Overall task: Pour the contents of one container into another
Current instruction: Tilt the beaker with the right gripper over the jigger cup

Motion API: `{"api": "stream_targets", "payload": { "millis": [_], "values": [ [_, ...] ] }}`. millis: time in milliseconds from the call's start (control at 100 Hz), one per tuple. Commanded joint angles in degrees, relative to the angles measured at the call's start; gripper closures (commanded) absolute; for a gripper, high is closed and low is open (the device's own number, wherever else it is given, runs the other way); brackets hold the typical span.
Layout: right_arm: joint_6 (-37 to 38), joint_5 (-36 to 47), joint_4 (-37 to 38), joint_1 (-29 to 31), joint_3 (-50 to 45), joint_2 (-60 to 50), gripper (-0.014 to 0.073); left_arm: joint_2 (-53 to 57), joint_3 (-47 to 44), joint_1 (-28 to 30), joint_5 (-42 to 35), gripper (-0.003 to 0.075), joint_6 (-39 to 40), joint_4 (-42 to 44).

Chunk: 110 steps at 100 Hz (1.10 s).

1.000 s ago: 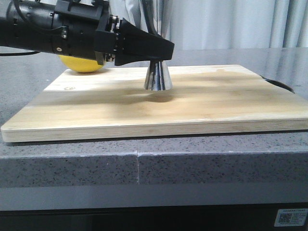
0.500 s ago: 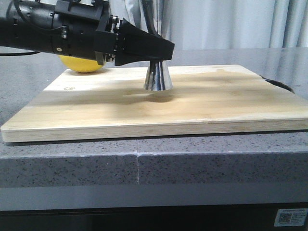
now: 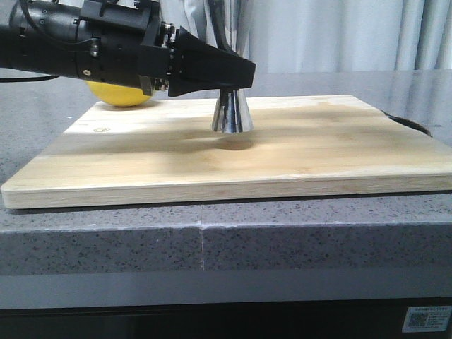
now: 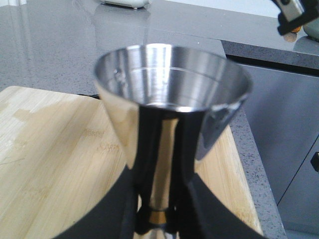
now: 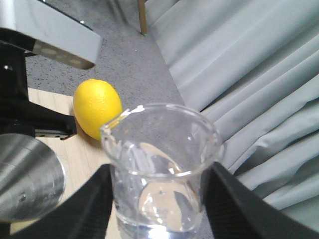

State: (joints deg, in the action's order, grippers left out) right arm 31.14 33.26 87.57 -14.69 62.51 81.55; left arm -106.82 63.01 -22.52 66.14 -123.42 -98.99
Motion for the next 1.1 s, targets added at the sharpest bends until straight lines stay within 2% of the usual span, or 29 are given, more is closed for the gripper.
{"api": "stream_targets", "payload": {
  "millis": [0, 1090],
  "values": [
    [-0.1, 0.6, -1.4, 0.1, 2.2, -2.4, 0.0284, 3.3, 1.6, -0.5, 6.6, 0.0739, 0.3, -3.6],
    [-0.1, 0.5, 4.5, 0.1, 2.2, -3.4, 0.0284, 3.3, 1.6, -0.5, 6.6, 0.0739, 0.3, -3.6]
  ]
}}
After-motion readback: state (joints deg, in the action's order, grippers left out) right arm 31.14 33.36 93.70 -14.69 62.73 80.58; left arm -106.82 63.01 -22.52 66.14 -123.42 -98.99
